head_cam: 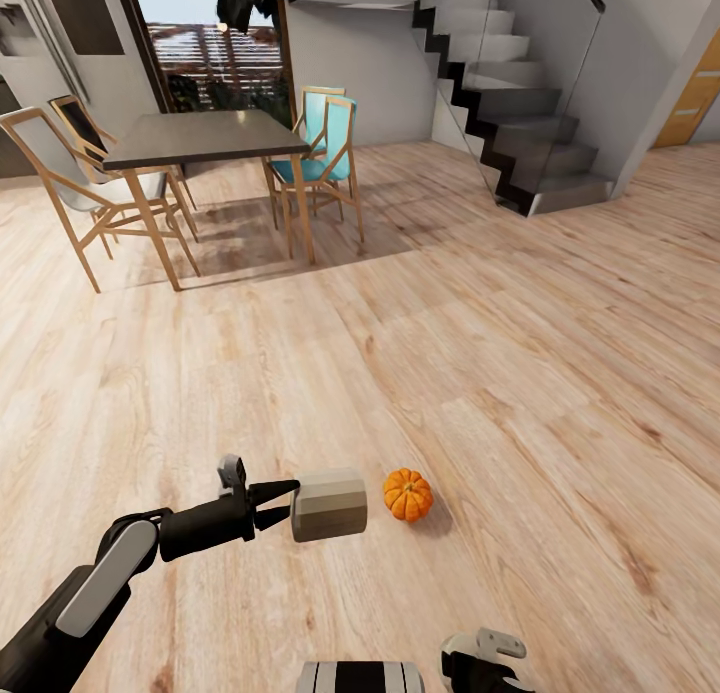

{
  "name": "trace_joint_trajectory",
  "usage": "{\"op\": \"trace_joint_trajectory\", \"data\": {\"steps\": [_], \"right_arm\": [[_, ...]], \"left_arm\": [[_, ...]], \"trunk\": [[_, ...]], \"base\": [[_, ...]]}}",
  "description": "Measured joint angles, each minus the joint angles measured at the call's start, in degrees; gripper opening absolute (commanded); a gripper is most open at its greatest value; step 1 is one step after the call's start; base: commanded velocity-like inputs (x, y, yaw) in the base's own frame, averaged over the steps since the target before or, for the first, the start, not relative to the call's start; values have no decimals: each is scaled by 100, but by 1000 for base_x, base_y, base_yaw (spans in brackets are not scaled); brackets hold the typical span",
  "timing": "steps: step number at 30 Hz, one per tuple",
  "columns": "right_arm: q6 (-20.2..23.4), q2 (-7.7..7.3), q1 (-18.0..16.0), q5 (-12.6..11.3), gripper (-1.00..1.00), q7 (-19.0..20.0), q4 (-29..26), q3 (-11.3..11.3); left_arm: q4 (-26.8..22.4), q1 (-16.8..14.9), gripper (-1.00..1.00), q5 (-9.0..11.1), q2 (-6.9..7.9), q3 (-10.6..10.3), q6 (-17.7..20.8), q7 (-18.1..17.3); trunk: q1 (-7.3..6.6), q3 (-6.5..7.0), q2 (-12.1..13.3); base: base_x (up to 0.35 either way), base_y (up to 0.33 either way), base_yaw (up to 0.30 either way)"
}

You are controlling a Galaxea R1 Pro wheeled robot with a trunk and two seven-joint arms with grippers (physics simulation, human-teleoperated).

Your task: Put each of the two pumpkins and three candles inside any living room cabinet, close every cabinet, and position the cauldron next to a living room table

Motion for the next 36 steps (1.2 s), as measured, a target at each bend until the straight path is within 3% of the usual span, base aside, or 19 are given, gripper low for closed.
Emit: {"op": "trace_joint_trajectory", "data": {"steps": [36], "right_arm": [[1, 0, -1, 14, 100, 0, -2, -1]], "left_arm": [[-9, 0, -100, 0, 8, 1, 0, -9]], "trunk": [[8, -66, -4]], "base": [[0, 0, 0]]}}
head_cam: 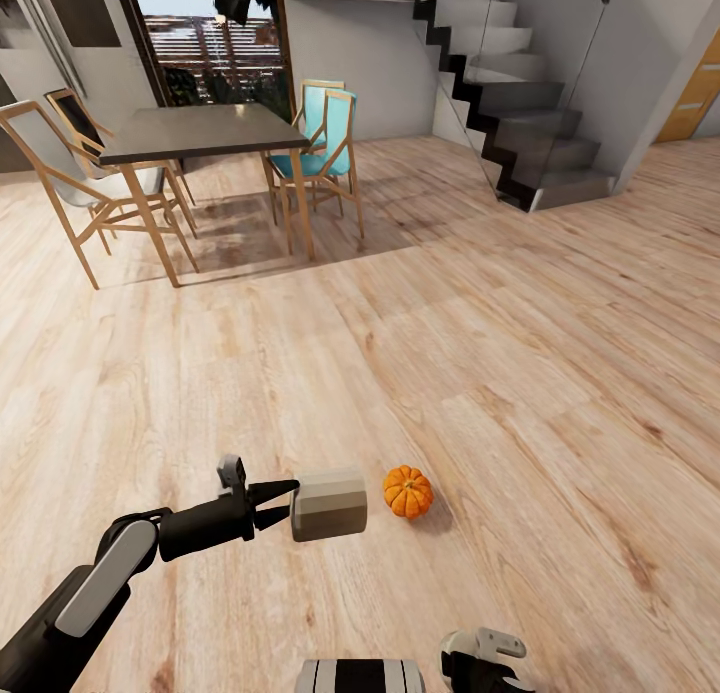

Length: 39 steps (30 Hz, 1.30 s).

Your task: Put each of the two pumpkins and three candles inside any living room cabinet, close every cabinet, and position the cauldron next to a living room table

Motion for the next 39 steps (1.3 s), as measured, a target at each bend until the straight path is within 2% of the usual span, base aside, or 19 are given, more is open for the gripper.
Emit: {"op": "trace_joint_trajectory", "data": {"steps": [4, 14, 15, 39], "right_arm": [[0, 0, 0, 3, 100, -1, 0, 4], [0, 0, 0, -2, 100, 0, 0, 4], [0, 0, 0, -2, -100, 0, 0, 4], [0, 0, 0, -7, -100, -1, 0, 6]], "left_arm": [[1, 1, -100, -16, -1, 0, -5, 1], [0, 1, -100, 0, 6, 0, 0, 0], [0, 0, -100, 0, 6, 0, 0, 0], [0, 0, -100, -1, -3, -2, 0, 0]], "trunk": [[8, -66, -4], [8, -67, -4], [8, -67, -4], [8, -67, -4]], "base": [[0, 0, 0], [0, 0, 0], [0, 0, 0], [0, 0, 0]]}}
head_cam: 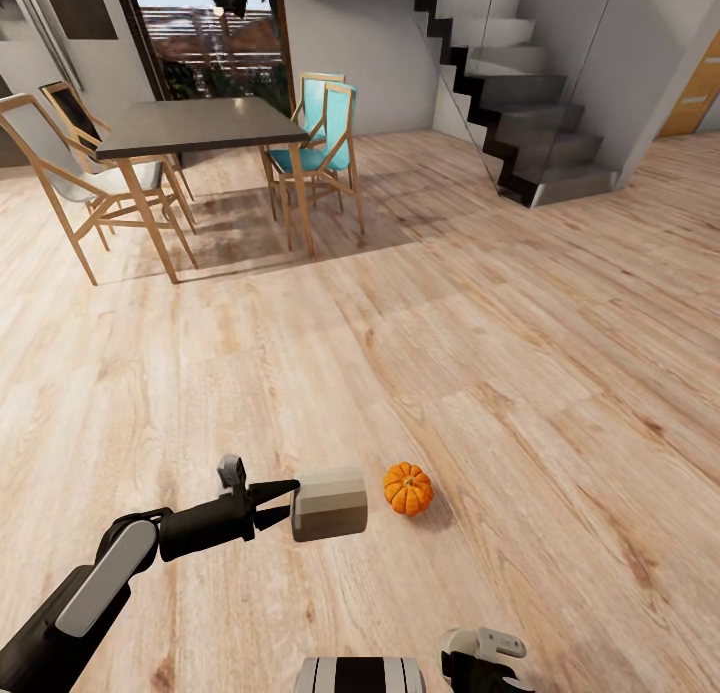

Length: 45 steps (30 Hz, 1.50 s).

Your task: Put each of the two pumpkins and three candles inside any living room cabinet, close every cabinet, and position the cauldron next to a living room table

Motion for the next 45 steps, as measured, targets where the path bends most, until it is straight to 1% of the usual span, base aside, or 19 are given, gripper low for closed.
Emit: {"op": "trace_joint_trajectory", "data": {"steps": [1, 5, 13, 32, 37, 38, 40, 43, 45], "right_arm": [[0, 0, 0, -1, -100, 0, 0, -1], [0, 0, 0, 0, -100, -1, 0, -6], [0, 0, 1, -7, -100, -2, 2, -6], [-40, -9, 0, 12, -100, 8, -73, -14], [-61, -26, 0, 16, -100, 10, -141, -38], [-61, -22, -2, 23, -100, 12, -227, -45], [-46, -31, -1, 15, -100, 12, -602, -56], [11, -81, 21, -25, -100, 4, -1234, -66], [42, -130, 29, -48, -100, -1, -1453, -75]], "left_arm": [[0, 0, -100, 0, 0, -1, 0, 0], [0, 0, -100, 6, 0, -5, 2, -1], [0, 0, -100, 1, 0, -4, 0, 0], [13, 0, -100, 7, 13, -6, 3, 7], [17, 0, -100, -29, 17, -7, 2, 11], [18, 0, -100, -36, 17, -7, 0, 13], [18, 0, -100, -42, 17, -7, -4, 14], [18, 0, -100, -45, 20, -6, -7, 15], [20, 0, -100, -45, 24, -6, -6, 15]], "trunk": [[0, 0, 0], [-10, 88, 5], [-10, 89, 6], [-59, 509, 31], [-72, 620, 37], [-75, 643, 39], [-80, 687, 41], [-88, 754, 45], [-93, 798, 48]], "base": [[0, 0, 0], [0, 0, 0], [0, 0, 0], [0, 0, 0], [0, 0, 0], [0, 0, 0], [0, 0, 0], [0, 0, 0], [0, 0, 0]]}}
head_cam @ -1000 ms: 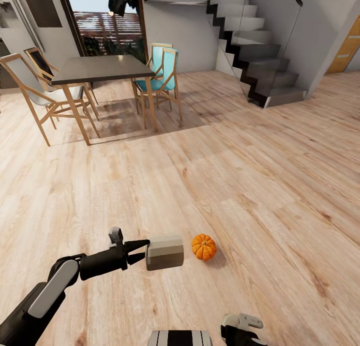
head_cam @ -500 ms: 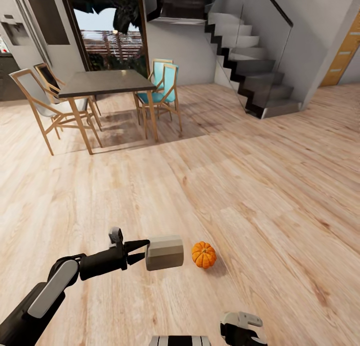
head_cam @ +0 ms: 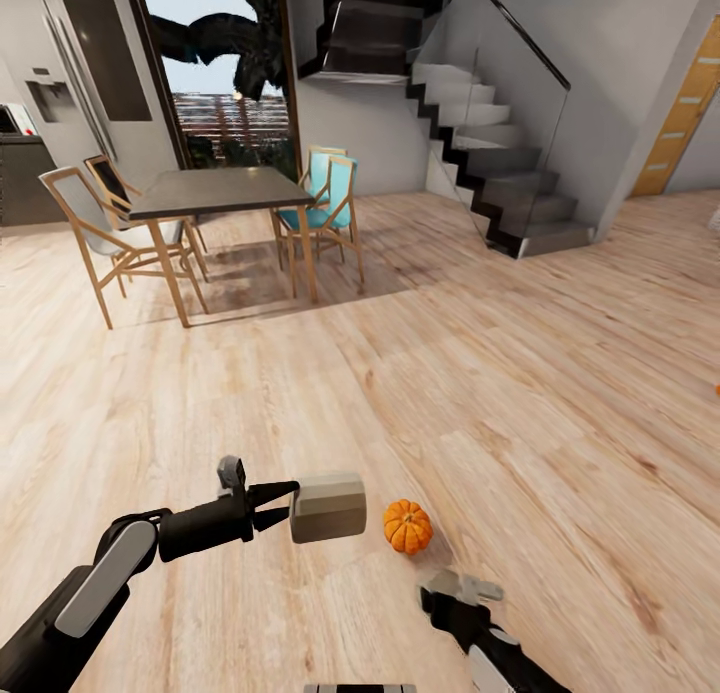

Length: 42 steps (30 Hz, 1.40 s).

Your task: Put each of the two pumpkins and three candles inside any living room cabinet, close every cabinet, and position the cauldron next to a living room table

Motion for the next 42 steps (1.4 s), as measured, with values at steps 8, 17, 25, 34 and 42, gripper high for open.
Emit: {"op": "trace_joint_trajectory", "data": {"steps": [8, 17, 25, 34, 42], "right_arm": [[207, -603, 44, -225, -100, 9, -1111, -8], [572, -1582, 212, -1074, -100, 10, -2992, 29], [1138, -2184, 554, -1774, -100, 24, -4410, 43], [1601, -2345, 571, -2093, -100, 442, -4574, 46], [1619, -2328, 572, -2086, -100, 453, -4391, 37]], "left_arm": [[7, 1, -100, -4, 2, 3, -1, 0], [21, 0, -100, -11, 15, 11, -2, 0], [57, 2, -100, -21, 94, 49, -2, 1], [58, 5, -100, 6, 252, 54, -1, 0], [59, 5, -100, -12, 248, 55, -13, 18]], "trunk": [[-21, 178, 11], [-44, 377, 23], [-64, 554, 34], [-204, 728, 280], [-380, 872, 601]], "base": [[0, 0, 0], [0, 0, 0], [0, 0, 0], [0, 0, 0], [0, 0, 0]]}}
